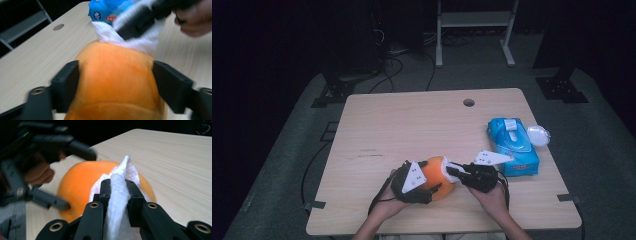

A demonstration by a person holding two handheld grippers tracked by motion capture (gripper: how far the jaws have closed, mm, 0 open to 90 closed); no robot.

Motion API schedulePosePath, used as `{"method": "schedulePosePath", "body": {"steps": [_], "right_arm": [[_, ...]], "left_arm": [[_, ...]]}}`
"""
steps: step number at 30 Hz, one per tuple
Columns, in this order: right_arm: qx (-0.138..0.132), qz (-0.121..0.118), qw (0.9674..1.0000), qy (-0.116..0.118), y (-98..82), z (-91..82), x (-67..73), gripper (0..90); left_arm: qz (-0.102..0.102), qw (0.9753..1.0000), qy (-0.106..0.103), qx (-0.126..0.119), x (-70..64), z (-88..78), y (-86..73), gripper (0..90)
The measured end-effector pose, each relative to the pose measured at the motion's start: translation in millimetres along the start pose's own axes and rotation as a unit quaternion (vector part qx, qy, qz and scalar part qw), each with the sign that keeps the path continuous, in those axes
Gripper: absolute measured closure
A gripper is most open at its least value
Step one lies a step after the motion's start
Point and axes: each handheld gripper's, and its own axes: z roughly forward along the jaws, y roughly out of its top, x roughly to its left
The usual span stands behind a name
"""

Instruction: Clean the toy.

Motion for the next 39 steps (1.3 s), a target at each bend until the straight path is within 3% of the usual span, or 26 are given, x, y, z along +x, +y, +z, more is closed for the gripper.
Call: {"method": "schedulePosePath", "body": {"steps": [3,5,7,10,15,18,22,25,27,29,32,34,35,37,39], "right_arm": [[0.005,-0.028,0.9994,0.02,0.0,1.3,11.9,77.3],[0.009,-0.051,0.9984,0.021,1.9,2.6,19.6,77.2],[0.008,-0.049,0.9986,0.02,2.6,2.8,18.7,77.2],[0.004,-0.013,0.9999,0.009,-1.8,1.0,6.2,77.3],[0.017,0.015,0.9987,-0.047,-8.1,-2.4,-10.8,77.3],[0.012,0.016,0.9992,-0.036,-6.9,-2.8,-9.5,77.3],[-0.014,0.0,0.9999,0.005,3.0,-5.2,3.1,77.2],[-0.009,-0.01,0.9999,0.001,4.7,-3.6,6.1,77.2],[-0.006,0.005,1.0,-0.001,0.2,-3.3,-0.2,77.2],[-0.006,0.004,1.0,0.005,-2.7,-3.9,-2.0,77.3],[-0.004,-0.022,0.9995,0.021,-1.1,-3.7,8.0,77.2],[-0.005,-0.038,0.9987,0.035,0.6,-2.5,14.9,77.1],[-0.006,-0.044,0.9982,0.039,1.5,-1.9,17.4,77.1],[-0.006,-0.054,0.9978,0.037,3.1,-1.3,19.0,77.0],[-0.01,-0.04,0.9988,0.027,3.8,-2.7,13.6,77.1]], "left_arm": [[-0.03,0.9994,-0.008,0.018,8.1,1.4,-2.6,8.6],[-0.05,0.998,-0.026,0.029,11.5,3.1,-7.5,7.2],[-0.033,0.9984,-0.024,0.038,9.4,3.5,-12.0,13.7],[-0.037,0.9981,-0.024,0.042,9.8,2.9,-12.6,18.9],[-0.029,0.9985,-0.027,0.038,8.2,2.4,-12.5,19.5],[-0.018,0.9986,-0.031,0.038,6.0,2.0,-11.9,19.9],[-0.001,0.9987,-0.036,0.035,2.8,1.2,-12.2,20.2],[0.005,0.9984,-0.04,0.038,0.9,0.2,-10.2,20.1],[-0.011,0.9982,-0.049,0.034,2.8,-0.9,-9.0,18.6],[-0.035,0.9973,-0.057,0.029,7.8,-1.9,-7.3,13.4],[-0.07,0.9953,-0.057,0.034,15.5,-2.5,-7.7,6.0],[-0.089,0.9928,-0.07,0.039,17.6,-1.0,-10.8,6.0],[-0.086,0.9927,-0.075,0.04,17.0,-1.2,-11.9,10.1],[-0.057,0.9963,-0.055,0.033,12.2,-3.4,-10.1,23.3],[-0.028,0.9992,-0.027,0.011,7.7,-6.2,-6.6,32.3]]}}
